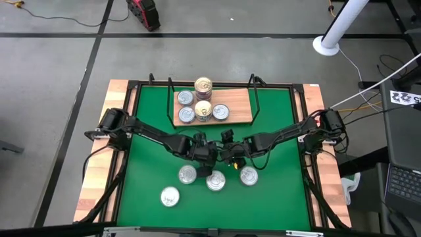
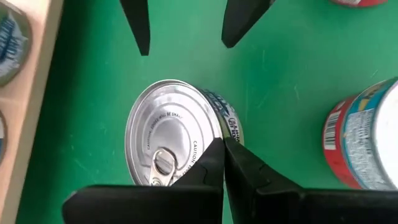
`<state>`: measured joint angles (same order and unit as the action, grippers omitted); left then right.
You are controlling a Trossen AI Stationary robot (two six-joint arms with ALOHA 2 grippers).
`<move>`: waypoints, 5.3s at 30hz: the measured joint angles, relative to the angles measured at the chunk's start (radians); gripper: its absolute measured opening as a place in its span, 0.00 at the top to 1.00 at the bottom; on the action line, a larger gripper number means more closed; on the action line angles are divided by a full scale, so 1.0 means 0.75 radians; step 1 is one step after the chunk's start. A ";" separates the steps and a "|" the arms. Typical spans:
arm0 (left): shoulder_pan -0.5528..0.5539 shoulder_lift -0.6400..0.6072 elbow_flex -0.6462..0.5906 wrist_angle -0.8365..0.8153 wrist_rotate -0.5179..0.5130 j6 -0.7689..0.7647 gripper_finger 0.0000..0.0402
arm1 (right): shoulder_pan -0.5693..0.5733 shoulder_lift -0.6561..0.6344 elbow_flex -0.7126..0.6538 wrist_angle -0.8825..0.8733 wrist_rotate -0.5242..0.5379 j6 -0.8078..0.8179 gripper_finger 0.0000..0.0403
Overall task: Stack canned seafood by type on shelf
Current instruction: Stack the green tuna can on top of the green tuna can on the shelf, then stack the yellow-blue tuna can on top of the yellow-blue tuna can on the shelf
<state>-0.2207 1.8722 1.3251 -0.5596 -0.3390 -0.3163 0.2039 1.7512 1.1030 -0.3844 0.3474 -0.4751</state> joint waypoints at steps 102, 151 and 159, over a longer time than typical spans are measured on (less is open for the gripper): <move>0.001 -0.422 0.001 -0.406 0.021 0.001 0.61 | -0.447 -0.003 0.003 0.219 0.431 -0.458 0.65; -0.028 -0.421 0.000 -0.384 0.032 -0.044 0.61 | -0.445 0.003 0.041 0.164 0.452 -0.525 0.28; -0.068 -0.421 0.000 -0.384 0.034 -0.077 0.61 | -0.446 0.001 0.131 -0.065 0.450 -0.525 0.29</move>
<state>-0.2717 1.5566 1.3251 -0.8478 -0.3138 -0.3742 -0.1303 1.7519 1.2013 -0.4330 0.6846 -0.8688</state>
